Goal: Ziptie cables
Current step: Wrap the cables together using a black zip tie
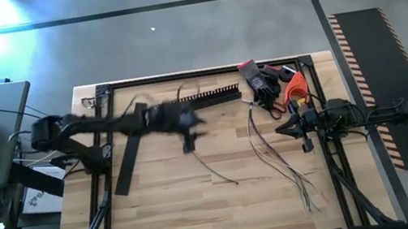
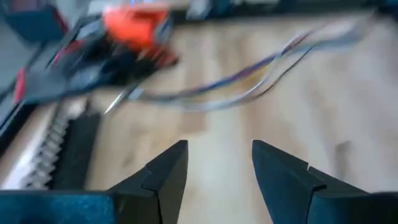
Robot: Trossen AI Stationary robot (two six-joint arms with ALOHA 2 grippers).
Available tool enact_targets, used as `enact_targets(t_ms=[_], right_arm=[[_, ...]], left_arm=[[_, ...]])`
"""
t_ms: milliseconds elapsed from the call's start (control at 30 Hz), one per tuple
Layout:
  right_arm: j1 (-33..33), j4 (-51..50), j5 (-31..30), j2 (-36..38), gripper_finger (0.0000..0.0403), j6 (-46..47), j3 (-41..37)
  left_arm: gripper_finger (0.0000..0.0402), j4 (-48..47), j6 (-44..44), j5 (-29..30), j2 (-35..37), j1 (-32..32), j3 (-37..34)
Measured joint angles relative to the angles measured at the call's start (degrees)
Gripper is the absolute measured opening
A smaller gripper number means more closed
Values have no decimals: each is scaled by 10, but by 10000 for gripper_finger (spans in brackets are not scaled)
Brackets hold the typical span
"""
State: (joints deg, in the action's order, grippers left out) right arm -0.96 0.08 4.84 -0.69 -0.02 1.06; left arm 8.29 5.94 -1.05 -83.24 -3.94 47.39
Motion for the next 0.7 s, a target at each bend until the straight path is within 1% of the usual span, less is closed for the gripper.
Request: enact_targets(t_ms=[67, 133, 200, 267, 333, 400, 500, 600, 700], right_arm=[[0, 1, 0, 0, 16, 0, 0], [0, 0, 0, 0, 16, 0, 0], [0, 1, 0, 0, 16, 0, 0], [0, 0, 0, 0, 16, 0, 0], [0, 0, 0, 0, 16, 0, 0], [0, 0, 0, 0, 16, 0, 0], [0, 1, 0, 0, 16, -3, 0], [1, 10, -11, 0, 16, -27, 0], [1, 10, -12, 0, 16, -24, 0]], left_arm=[[159, 98, -37, 52, 11, 57, -61], [158, 168, -75, 110, 10, 112, -109], [158, 221, -107, 167, 5, 161, -137], [158, 256, -135, 226, 0, 203, -150], [158, 262, -157, 278, -9, 240, -150], [158, 262, -165, 314, -19, 269, -145], [158, 264, -167, 343, -28, 302, -133], [158, 263, -176, 365, -40, 331, -123], [158, 265, -193, 392, -52, 356, -109]])
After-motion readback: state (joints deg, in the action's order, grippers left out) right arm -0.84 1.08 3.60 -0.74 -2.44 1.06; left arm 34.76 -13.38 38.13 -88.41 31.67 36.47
